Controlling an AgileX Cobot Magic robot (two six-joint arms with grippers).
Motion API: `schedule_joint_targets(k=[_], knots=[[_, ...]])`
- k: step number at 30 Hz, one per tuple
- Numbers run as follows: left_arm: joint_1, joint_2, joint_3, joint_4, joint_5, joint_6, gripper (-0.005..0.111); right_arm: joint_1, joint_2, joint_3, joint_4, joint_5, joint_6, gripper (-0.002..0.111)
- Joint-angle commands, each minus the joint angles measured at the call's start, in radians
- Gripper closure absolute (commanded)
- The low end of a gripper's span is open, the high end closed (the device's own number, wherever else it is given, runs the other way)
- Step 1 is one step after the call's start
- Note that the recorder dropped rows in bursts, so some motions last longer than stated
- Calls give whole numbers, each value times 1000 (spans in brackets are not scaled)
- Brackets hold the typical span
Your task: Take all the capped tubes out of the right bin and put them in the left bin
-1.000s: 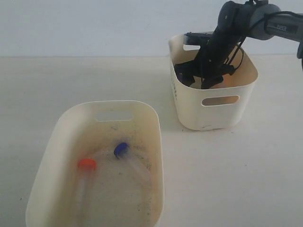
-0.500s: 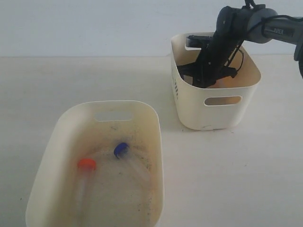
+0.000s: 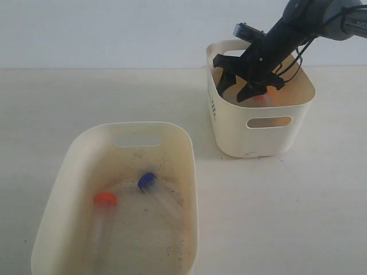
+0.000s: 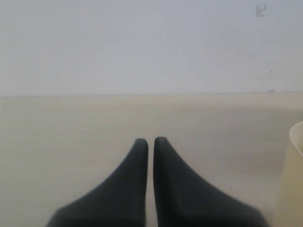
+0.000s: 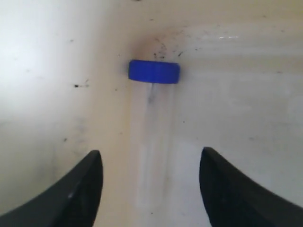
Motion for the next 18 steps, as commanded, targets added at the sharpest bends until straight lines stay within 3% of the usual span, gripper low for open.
schedule_joint_targets(k=[1, 18], knots=[[-7, 4, -4, -3, -9, -4, 103, -6, -8, -1, 15, -3, -18, 50], [-7, 4, -4, -3, -9, -4, 103, 3, 56, -1, 70, -23, -8, 50]])
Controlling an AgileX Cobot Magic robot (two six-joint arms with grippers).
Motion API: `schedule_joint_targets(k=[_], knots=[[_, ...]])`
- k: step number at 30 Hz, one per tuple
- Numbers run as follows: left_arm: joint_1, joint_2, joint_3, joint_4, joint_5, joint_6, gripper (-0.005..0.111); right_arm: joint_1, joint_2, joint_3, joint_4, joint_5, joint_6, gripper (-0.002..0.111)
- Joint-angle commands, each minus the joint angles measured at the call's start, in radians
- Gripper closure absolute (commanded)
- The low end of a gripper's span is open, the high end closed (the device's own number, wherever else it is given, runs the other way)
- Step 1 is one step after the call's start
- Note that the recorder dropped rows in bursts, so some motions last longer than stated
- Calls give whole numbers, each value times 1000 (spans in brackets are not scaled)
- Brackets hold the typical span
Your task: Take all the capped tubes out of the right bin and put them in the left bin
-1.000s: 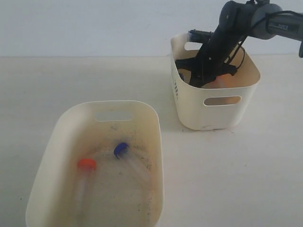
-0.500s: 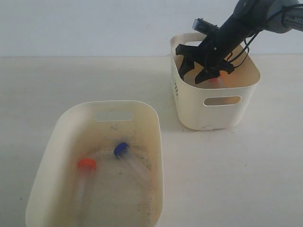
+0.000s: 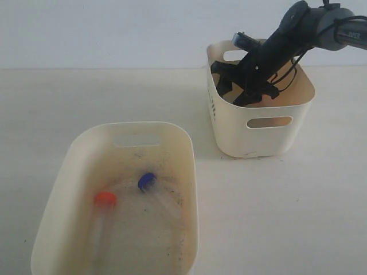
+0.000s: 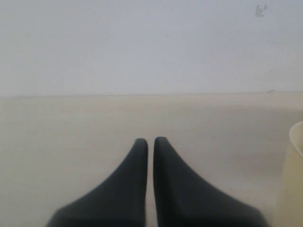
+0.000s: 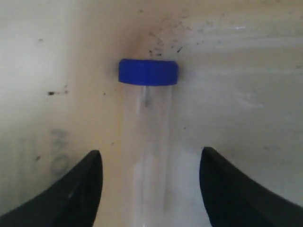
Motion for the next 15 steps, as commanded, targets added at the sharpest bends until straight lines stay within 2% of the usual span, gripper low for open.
schedule_joint_targets(k=[1, 7, 13, 15], knots=[[-7, 4, -4, -3, -9, -4, 103, 14, 12, -1, 19, -3, -2, 50], [-7, 4, -4, -3, -9, -4, 103, 52, 34, -1, -17, -31, -10, 50], [-7, 4, -4, -3, -9, -4, 103, 69, 43, -1, -210, -45, 90, 50], [-7, 4, -4, -3, -9, -4, 103, 69, 46, -1, -221, -47, 95, 50]])
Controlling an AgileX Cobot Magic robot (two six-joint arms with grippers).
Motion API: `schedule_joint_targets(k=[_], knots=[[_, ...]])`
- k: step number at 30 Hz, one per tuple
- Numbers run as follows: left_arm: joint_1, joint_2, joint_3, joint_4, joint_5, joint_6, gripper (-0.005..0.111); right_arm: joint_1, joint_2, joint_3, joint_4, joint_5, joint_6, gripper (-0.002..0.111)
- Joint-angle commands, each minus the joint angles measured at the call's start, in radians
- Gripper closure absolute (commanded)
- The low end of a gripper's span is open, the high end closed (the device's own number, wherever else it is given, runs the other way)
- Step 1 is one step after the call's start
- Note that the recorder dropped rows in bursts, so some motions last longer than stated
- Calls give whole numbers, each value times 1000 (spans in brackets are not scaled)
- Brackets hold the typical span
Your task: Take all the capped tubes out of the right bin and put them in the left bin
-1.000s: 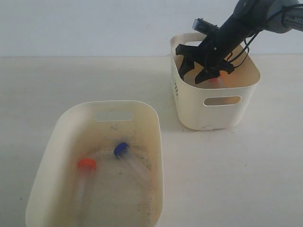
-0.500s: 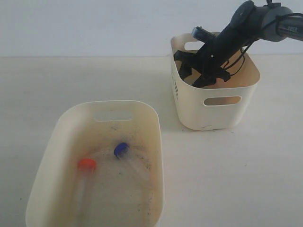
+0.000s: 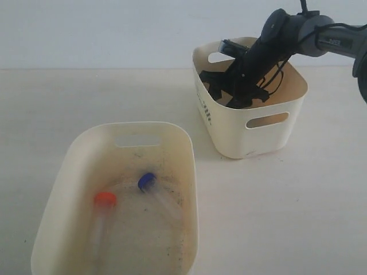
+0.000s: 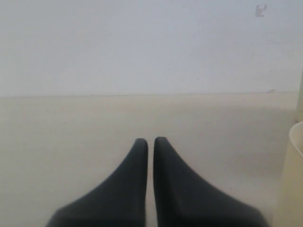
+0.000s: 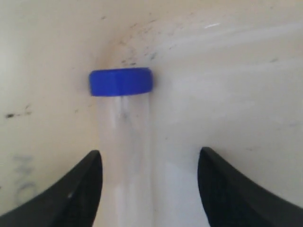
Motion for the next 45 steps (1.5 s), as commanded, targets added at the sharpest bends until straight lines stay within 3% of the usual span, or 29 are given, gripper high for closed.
schedule_joint_targets(k=[1, 7, 13, 22, 27, 29, 36, 41, 43, 45], knots=[[-7, 4, -4, -3, -9, -4, 103, 6, 20, 8, -113, -6, 33, 50], [-7, 4, -4, -3, -9, -4, 103, 15, 22, 8, -157, -17, 56, 51], [-7, 4, -4, -3, -9, -4, 103, 15, 22, 8, -254, -13, 113, 67], [-7, 4, -4, -3, -9, -4, 103, 13, -3, 6, -242, -11, 109, 66], [-7, 4, -4, -3, -9, -4, 103, 15, 8, 6, -219, 0, 105, 47], [-7, 4, -4, -3, -9, -4, 103, 15, 12, 6, -219, 0, 105, 44], [-7, 4, -4, -3, -9, -4, 103, 15, 20, 6, -211, -10, 113, 66], [-7, 4, -4, -3, -9, -4, 103, 15, 20, 6, -215, -4, 122, 67], [-7, 4, -4, -3, -9, -4, 103, 13, 20, 6, -219, 0, 124, 81], [-7, 4, -4, -3, -9, -4, 103, 13, 20, 6, -222, 8, 124, 105]])
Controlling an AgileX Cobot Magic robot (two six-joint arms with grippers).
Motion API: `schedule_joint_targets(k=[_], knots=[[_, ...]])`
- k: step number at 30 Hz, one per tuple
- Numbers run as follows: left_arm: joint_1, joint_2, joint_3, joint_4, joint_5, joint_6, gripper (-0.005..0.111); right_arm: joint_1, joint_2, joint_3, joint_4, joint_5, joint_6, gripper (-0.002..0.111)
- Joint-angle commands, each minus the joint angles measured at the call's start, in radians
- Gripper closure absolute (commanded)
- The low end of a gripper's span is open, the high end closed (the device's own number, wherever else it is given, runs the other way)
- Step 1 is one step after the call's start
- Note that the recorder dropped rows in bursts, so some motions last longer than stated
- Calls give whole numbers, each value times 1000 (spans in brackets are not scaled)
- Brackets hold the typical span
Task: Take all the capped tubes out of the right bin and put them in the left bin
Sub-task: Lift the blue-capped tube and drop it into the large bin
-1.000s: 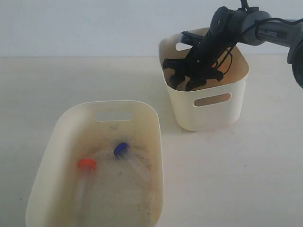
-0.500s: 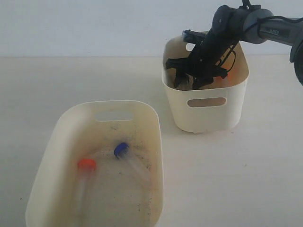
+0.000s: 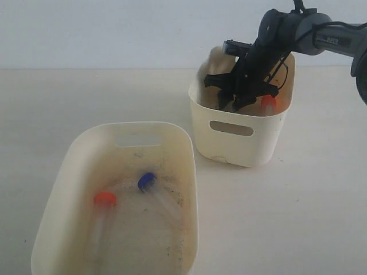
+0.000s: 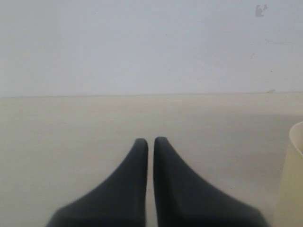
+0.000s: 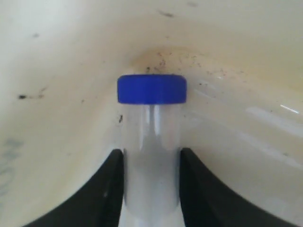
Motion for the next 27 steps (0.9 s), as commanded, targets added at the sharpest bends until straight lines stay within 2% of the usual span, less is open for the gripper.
schedule_joint_targets(k=[1, 12, 22, 27], knots=[[-7, 4, -4, -3, -9, -4, 103, -2, 25, 15, -30, 33, 9, 108], [-7, 4, -4, -3, -9, -4, 103, -2, -126, 15, -35, 54, 2, 108], [-7, 4, -4, -3, -9, -4, 103, -2, -300, 17, -70, 166, 9, 108], [-7, 4, -4, -3, -9, -4, 103, -2, -450, 115, -8, 169, 2, 108]])
